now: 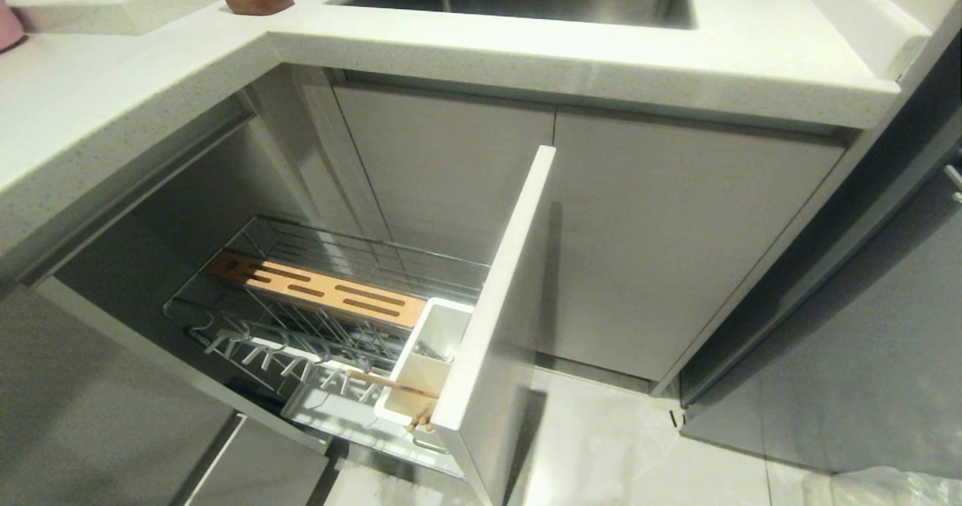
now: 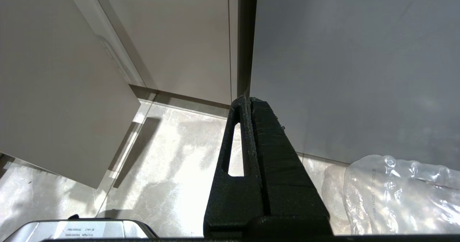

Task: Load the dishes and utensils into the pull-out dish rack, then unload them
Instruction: Pick up the chopsticks and place it in the cupboard

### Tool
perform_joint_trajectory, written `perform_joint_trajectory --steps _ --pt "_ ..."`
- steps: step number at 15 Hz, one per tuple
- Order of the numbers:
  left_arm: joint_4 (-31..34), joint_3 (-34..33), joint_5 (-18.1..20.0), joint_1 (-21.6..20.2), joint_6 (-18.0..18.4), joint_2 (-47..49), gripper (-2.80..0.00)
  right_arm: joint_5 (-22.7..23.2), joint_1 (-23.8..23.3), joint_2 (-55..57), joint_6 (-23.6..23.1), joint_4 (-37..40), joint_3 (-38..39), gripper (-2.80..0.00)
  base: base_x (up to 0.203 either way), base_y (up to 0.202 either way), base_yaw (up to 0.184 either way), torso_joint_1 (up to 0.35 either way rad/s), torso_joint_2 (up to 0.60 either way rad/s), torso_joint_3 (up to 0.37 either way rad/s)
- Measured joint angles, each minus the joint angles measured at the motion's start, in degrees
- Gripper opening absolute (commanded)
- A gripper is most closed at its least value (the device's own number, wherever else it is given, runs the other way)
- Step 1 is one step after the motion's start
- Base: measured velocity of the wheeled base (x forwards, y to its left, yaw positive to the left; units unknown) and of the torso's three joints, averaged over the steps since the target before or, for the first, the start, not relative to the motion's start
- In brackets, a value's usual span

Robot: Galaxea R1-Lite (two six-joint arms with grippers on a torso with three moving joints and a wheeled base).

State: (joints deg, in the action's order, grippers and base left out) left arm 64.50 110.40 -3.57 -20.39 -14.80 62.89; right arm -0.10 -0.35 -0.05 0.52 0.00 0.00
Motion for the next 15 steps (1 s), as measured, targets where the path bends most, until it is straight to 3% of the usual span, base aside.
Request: perform_joint_trajectory --steps 5,6,8,15 --pt "-5.9 0.8 -1.9 -18.9 2.9 8.4 -2.80 0.0 0.0 0.0 0.0 0.0 0.0 -2.80 0.000 0.000 0.000 0.000 0.00 0.000" --pt "-6.3 0.9 -1.8 -21.5 4.5 10.4 0.00 0.0 0.0 0.0 0.0 0.0 0.0 -2.80 0.000 0.000 0.000 0.000 0.00 0.000" --pt "-6.9 1.0 -0.6 -23.9 6.8 13.8 0.00 0.0 0.0 0.0 0.0 0.0 0.0 -2.80 0.000 0.000 0.000 0.000 0.00 0.000" --pt "-13.3 1.1 10.4 -25.3 6.8 21.2 0.00 0.0 0.0 0.0 0.0 0.0 0.0 -2.80 0.000 0.000 0.000 0.000 0.00 0.000"
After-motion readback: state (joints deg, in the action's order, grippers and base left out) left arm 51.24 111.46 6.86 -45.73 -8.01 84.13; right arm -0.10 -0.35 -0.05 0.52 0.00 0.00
